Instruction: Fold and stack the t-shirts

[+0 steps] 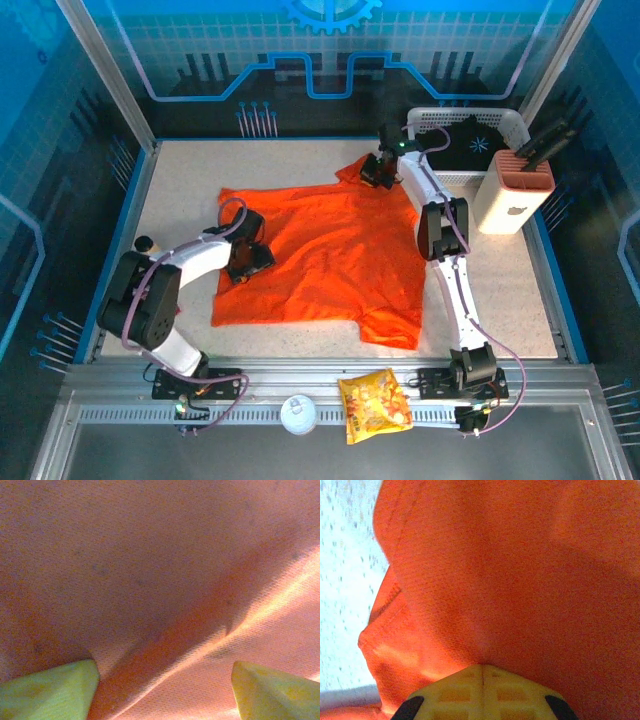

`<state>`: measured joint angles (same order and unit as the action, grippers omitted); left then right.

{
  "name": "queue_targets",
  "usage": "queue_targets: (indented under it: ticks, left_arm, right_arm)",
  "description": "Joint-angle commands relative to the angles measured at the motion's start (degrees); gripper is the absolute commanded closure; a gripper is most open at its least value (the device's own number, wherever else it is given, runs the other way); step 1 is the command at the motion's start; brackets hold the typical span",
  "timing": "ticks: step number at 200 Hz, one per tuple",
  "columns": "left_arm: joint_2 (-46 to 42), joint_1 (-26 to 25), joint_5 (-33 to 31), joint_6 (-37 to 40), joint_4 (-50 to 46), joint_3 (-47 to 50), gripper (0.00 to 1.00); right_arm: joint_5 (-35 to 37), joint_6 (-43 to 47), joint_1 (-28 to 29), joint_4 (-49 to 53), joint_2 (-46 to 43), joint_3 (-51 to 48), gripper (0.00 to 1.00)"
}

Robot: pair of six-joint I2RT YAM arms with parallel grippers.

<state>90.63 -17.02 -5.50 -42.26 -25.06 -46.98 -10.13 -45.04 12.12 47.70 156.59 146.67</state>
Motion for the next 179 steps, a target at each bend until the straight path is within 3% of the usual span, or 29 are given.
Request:
queue_targets:
  ticks: [1, 42, 67, 96, 132, 158, 179]
  left_arm:
    - [-0.22, -0.3, -0.25, -3.16, -4.3, 4.73, 0.26]
    - [-0.67, -0.3, 0.22, -3.93, -3.24, 5.77, 0.26]
    - [-0.88, -0.3, 0.36, -2.08, -3.35, 2.81, 0.24]
    - [-1.04, -0.21, -2.91, 2.86, -9.44, -8.48, 0.15]
    - [3.63, 2.6, -7.1, 8.55, -17.24, -25.79, 0.11]
    - [12.04, 7.86, -3.92, 9.81, -17.63, -33.09, 0.2]
    - [21.25, 10.92, -1.04, 10.86, -17.6, -39.1, 0.44]
  right_arm:
    - [5.32, -6.92, 0.54, -1.22, 2.49, -0.01, 1.0]
    - [7.76, -12.97, 0.54, -7.06, 2.44, -0.18, 1.0]
    - [4.07, -12.63, 0.5, -10.99, 2.62, 1.47, 0.97]
    - [1.18, -7.84, 1.05, -12.18, -1.19, 1.9, 0.92]
    - [3.81, 0.41, 1.28, -11.18, -13.79, -8.91, 0.92]
    - [8.12, 5.23, 2.13, -12.59, -26.53, -26.25, 0.95]
    - [7.86, 4.15, 2.64, -22.01, -35.98, -46.34, 0.96]
